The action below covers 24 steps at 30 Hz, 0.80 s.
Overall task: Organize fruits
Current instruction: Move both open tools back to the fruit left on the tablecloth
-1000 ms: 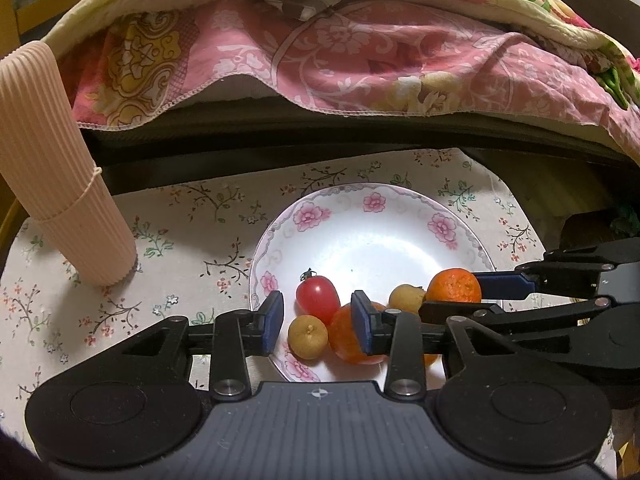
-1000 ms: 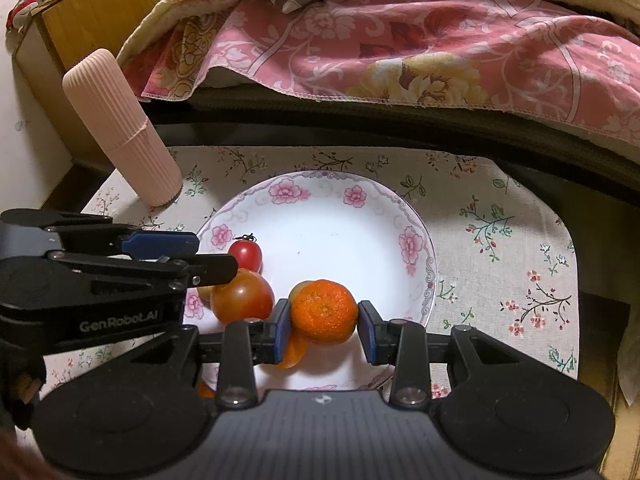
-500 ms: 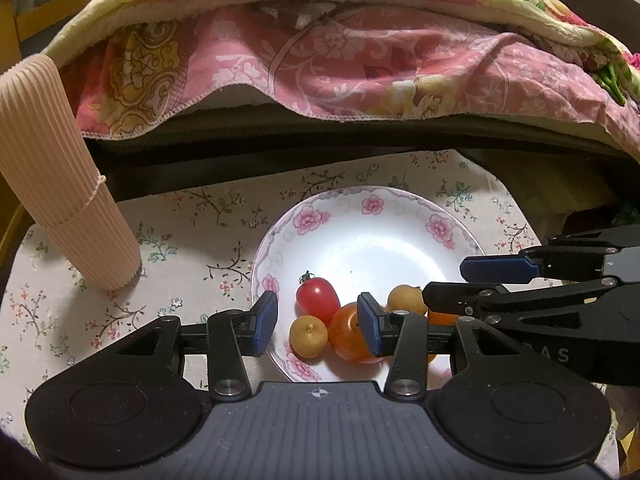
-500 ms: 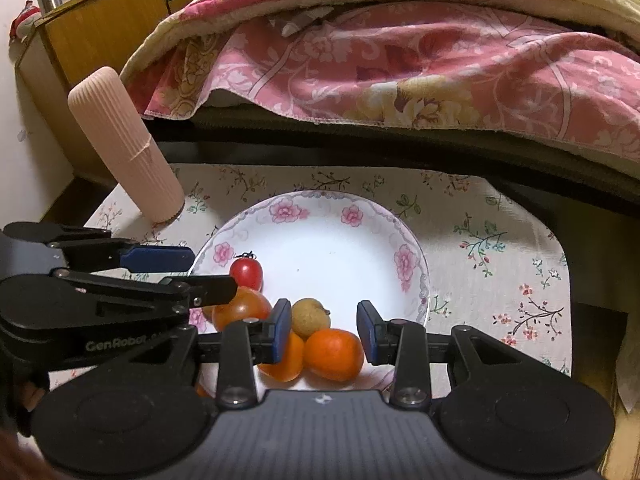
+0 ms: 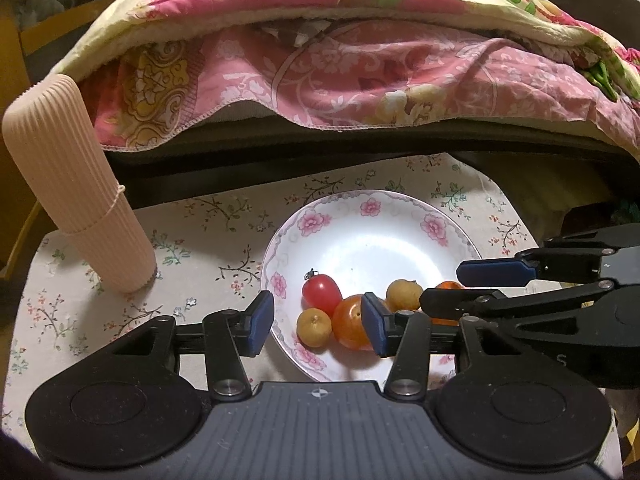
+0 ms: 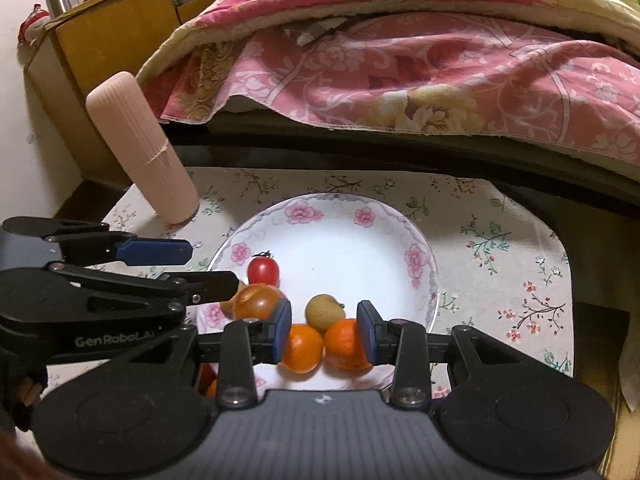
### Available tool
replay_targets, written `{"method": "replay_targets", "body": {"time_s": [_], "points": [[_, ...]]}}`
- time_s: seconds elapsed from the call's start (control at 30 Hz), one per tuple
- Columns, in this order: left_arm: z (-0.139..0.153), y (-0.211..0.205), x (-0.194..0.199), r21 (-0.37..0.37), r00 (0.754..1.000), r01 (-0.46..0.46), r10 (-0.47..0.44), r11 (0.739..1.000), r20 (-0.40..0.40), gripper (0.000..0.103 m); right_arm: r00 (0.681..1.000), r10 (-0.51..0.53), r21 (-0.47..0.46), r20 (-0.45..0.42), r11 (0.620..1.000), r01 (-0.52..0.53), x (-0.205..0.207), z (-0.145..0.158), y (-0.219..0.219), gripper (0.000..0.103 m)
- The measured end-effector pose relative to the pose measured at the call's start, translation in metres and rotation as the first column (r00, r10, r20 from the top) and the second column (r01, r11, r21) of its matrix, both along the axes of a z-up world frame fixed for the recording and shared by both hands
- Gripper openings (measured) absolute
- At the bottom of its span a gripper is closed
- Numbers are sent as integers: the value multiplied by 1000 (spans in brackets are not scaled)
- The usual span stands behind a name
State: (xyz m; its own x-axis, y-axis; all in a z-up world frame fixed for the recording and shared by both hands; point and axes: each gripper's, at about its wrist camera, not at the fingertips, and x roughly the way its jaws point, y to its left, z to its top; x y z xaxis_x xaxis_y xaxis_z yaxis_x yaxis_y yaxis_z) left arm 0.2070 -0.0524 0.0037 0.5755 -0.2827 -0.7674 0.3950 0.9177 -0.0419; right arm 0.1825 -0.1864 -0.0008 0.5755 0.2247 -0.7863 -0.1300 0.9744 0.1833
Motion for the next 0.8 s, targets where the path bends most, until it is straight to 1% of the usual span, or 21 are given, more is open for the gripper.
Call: {"method": "replay_targets", "body": {"time_s": [0.47,0.67,0.8], "points": [[1,9,-21,25,1000,16,-15,1000,-13,57,1000,23,14,-12,1000,-23,-14,3,7,37],[1,11,-36,56,999,42,-41,998,-16,57,999,30,28,-25,999,-30,-27,6,14,37],[2,15,-46,63,999,53,-52,997,-18,57,999,41,41,-36,998,-39,-38,5,19,37]]}}
